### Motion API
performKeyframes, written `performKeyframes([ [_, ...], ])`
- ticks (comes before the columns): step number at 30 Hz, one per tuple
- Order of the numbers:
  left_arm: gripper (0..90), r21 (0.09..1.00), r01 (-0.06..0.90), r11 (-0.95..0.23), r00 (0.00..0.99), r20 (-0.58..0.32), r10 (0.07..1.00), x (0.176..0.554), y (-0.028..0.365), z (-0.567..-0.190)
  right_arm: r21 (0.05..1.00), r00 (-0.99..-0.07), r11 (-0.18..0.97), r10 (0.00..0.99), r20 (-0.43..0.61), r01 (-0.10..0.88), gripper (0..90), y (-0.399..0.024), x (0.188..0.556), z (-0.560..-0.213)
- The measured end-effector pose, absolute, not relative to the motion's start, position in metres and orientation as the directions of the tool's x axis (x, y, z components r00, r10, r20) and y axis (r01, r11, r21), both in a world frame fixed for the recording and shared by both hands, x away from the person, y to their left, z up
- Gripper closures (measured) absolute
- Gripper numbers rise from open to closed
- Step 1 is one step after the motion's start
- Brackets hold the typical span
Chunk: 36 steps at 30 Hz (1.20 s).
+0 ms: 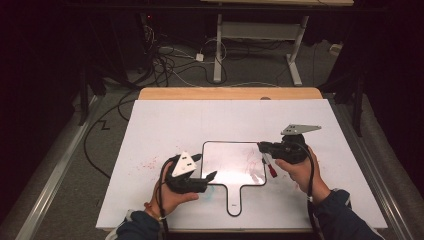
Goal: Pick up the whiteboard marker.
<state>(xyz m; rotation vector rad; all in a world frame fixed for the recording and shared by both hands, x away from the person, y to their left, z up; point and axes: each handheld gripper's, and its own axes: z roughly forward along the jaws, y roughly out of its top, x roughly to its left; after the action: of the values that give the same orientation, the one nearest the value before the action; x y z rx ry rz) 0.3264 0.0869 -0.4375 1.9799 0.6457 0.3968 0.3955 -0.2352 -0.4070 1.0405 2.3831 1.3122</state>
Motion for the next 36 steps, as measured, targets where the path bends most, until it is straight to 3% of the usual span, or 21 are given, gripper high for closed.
performKeyframes([
  [9,31.6,0.903,0.260,-0.342,0.884,-0.080,0.460,0.352,0.018,-0.424,0.883,-0.776,0.306,0.623,0.096,0.355,81.6,-0.226,0.366,-0.384],
  [15,39.9,0.904,0.257,-0.341,0.898,-0.093,0.430,0.363,-0.008,-0.425,0.901,-0.784,0.290,0.615,0.084,0.323,81.6,-0.226,0.358,-0.382],
  [22,53.3,0.923,0.229,-0.311,0.914,-0.094,0.394,0.368,-0.017,-0.427,0.913,-0.784,0.250,0.611,0.110,0.323,81.6,-0.232,0.357,-0.381],
  [26,68.4,0.929,0.210,-0.304,0.921,-0.083,0.381,0.369,-0.017,-0.426,0.915,-0.783,0.253,0.614,0.099,0.314,81.5,-0.232,0.356,-0.381],
  [33,77.8,0.931,0.209,-0.298,0.905,-0.068,0.421,0.374,-0.013,-0.428,0.918,-0.787,0.259,0.611,0.086,0.301,81.5,-0.233,0.354,-0.380],
  [36,78.4,0.929,0.199,-0.311,0.910,-0.058,0.410,0.377,-0.014,-0.430,0.922,-0.785,0.249,0.613,0.087,0.296,87.2,-0.235,0.351,-0.380],
])
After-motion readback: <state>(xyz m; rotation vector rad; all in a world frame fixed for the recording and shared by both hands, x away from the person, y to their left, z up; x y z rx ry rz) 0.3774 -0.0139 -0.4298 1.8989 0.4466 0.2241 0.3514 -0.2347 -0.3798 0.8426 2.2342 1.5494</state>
